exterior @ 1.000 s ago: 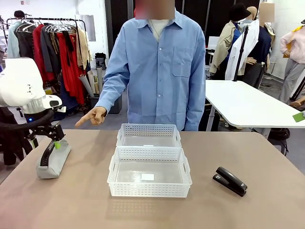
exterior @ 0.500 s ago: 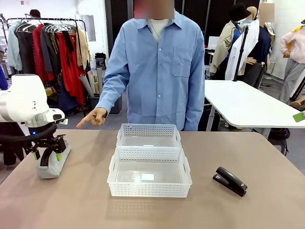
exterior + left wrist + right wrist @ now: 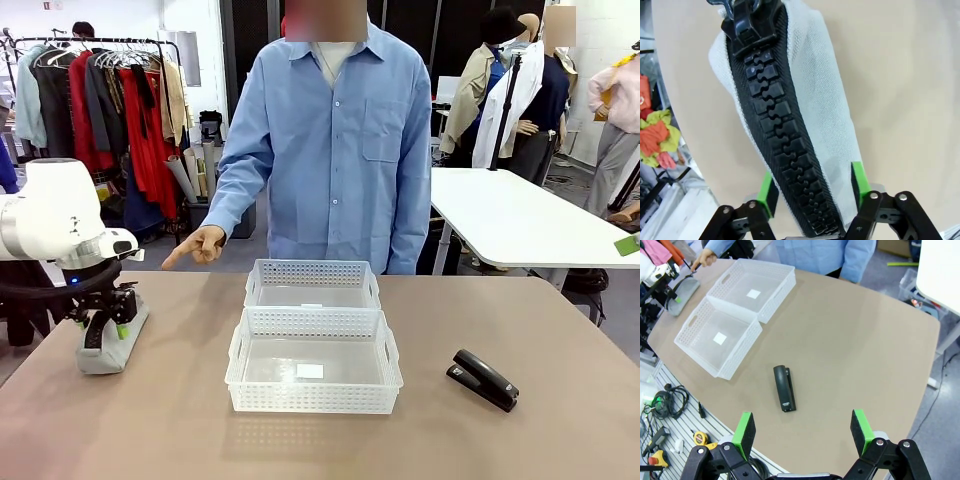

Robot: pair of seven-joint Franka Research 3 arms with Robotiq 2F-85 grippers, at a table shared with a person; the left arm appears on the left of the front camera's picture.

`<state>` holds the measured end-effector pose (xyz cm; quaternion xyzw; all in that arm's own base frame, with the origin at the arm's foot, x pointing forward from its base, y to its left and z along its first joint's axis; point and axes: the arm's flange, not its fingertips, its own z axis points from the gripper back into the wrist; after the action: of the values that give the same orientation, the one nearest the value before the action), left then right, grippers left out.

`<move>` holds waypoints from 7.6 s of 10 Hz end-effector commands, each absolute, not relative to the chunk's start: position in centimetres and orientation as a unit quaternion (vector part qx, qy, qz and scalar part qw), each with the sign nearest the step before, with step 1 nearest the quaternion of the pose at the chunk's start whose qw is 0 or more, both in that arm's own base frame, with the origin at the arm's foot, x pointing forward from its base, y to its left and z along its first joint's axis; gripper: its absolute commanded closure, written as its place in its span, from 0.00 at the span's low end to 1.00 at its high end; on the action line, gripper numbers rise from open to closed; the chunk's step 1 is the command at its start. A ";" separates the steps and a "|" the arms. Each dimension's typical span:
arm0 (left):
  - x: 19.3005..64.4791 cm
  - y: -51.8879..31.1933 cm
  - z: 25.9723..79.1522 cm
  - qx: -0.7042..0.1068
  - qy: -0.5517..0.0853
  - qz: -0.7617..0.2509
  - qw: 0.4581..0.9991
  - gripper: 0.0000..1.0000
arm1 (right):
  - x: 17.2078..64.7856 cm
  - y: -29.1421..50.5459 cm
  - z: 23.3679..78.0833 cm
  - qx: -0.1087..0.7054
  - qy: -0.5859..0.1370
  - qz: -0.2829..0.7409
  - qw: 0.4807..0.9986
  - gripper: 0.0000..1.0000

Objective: Distribute items into two baskets.
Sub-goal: Pick up the Pencil pouch that the person points to, then move the picked Pencil pouch towards the Organizing basket indicated by the person, stopping as directed.

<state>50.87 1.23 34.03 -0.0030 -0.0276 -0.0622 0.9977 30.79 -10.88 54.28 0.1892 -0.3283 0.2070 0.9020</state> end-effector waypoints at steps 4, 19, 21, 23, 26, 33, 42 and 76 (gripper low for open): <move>50.8 1.5 33.8 0.005 -0.038 -0.058 0.998 1.00 | 30.8 -10.8 54.4 0.192 -0.330 0.207 0.901 0.00; 50.7 3.9 44.8 -0.038 -0.072 -0.222 0.972 1.00 | 30.8 -10.8 54.4 0.192 -0.330 0.207 0.901 0.00; 50.2 4.5 49.6 -0.045 -0.076 -0.309 0.947 1.00 | 30.8 -10.8 54.4 0.192 -0.330 0.207 0.901 0.00; 48.4 4.5 54.2 -0.048 -0.073 -0.394 0.915 1.00 | 30.8 -10.8 54.4 0.192 -0.330 0.207 0.901 0.00; 45.7 4.1 57.8 -0.057 -0.083 -0.455 0.885 1.00 | 30.8 -10.8 54.4 0.192 -0.330 0.207 0.901 0.00; 44.7 3.2 58.6 -0.049 -0.078 -0.464 0.881 1.00 | 30.8 -10.8 54.4 0.192 -0.330 0.207 0.901 0.00; 44.7 3.2 58.6 -0.049 -0.078 -0.464 0.881 1.00 | 30.8 -10.8 54.4 0.192 -0.330 0.207 0.901 0.00; 59.7 -9.2 52.7 -0.078 0.006 -0.666 0.742 1.00 | 30.8 -10.8 54.4 0.192 -0.330 0.207 0.901 0.00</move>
<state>58.95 -9.21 52.28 -0.0842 0.0053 -0.6511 0.7543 30.78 -10.91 54.28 0.1889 -0.3283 0.2064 0.9022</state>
